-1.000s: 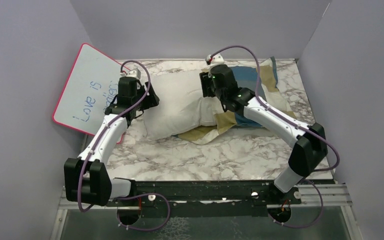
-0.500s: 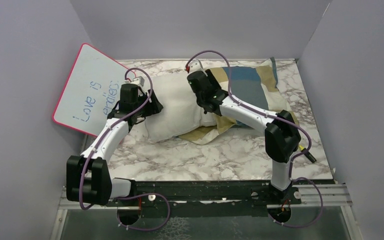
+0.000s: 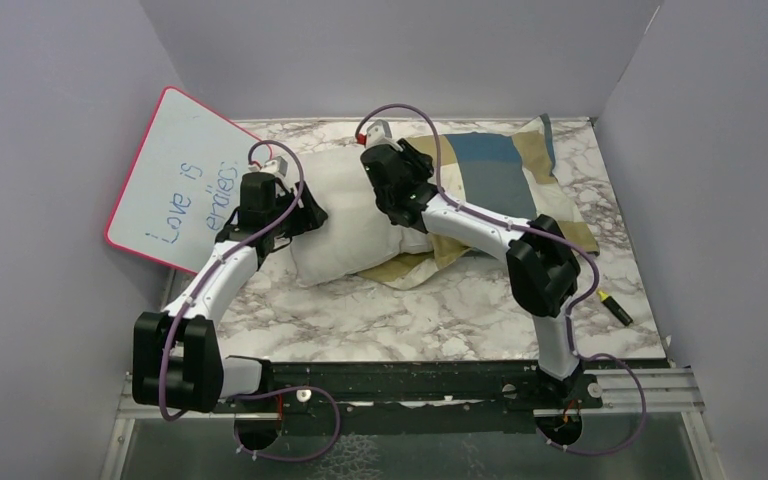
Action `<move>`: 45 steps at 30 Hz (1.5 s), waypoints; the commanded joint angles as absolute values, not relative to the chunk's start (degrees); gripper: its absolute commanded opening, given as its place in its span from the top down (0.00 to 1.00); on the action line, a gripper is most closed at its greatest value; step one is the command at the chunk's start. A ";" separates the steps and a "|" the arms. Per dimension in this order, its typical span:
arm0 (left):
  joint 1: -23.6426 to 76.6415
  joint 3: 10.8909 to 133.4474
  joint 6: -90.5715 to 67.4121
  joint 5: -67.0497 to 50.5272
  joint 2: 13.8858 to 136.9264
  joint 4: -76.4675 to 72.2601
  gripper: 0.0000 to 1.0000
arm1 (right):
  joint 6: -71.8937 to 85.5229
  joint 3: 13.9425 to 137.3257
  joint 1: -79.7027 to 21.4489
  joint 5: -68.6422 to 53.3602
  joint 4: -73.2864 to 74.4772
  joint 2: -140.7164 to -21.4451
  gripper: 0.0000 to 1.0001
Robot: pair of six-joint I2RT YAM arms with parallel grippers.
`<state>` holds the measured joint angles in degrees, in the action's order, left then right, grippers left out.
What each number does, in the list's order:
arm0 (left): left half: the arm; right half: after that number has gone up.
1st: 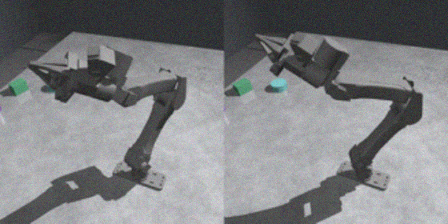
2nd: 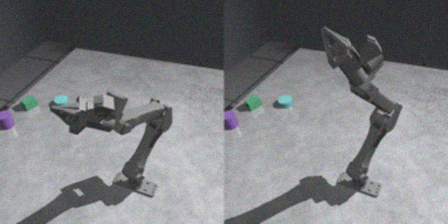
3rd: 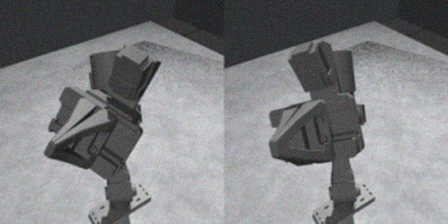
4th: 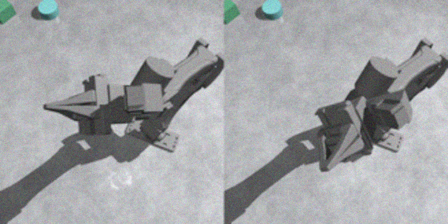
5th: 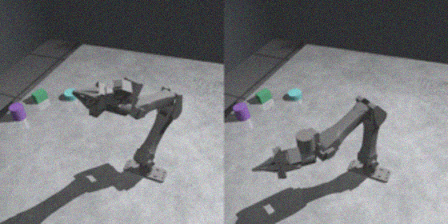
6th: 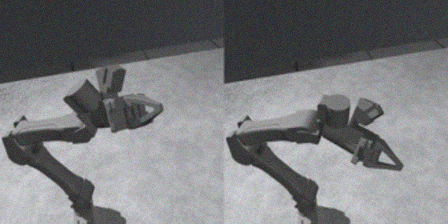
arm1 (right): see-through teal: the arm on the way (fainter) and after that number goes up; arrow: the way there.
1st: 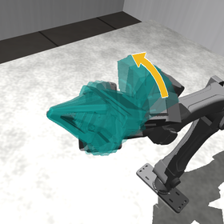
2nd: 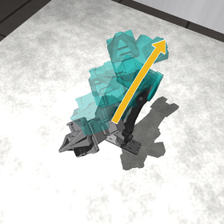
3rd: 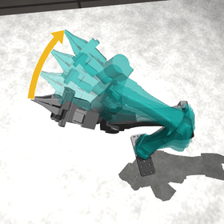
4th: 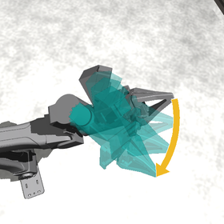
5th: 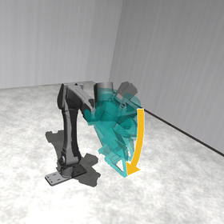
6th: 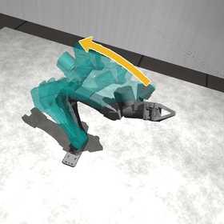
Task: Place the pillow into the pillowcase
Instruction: Stuff the pillow into the pillowcase.
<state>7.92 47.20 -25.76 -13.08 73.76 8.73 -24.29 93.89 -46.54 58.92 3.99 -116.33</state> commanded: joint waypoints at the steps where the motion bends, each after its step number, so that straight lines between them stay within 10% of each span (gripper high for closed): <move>1: 8.00 46.15 -27.01 -16.11 72.76 9.21 0.32 | -26.50 96.92 -46.49 60.30 0.84 -118.44 0.68; 5: 8.00 44.16 -29.57 -19.40 72.91 5.55 0.39 | -20.53 99.50 -46.49 54.75 7.31 -119.42 0.98; 15: 10.28 39.26 -37.71 -25.51 77.95 -9.66 0.55 | -0.67 92.40 -47.67 1.38 1.98 -109.16 1.00; 21: 14.33 41.60 -38.62 -23.23 81.30 -12.50 0.62 | 9.10 86.56 -48.69 -11.08 -10.04 -107.09 1.00; 34: 18.63 42.06 -41.16 -20.26 82.68 -15.63 0.65 | -4.86 79.50 -46.98 2.84 -14.17 -104.23 1.00; 45: 23.66 47.54 -19.14 -5.66 63.57 -2.00 0.44 | -13.28 84.55 -39.55 -6.49 -11.48 -105.45 0.98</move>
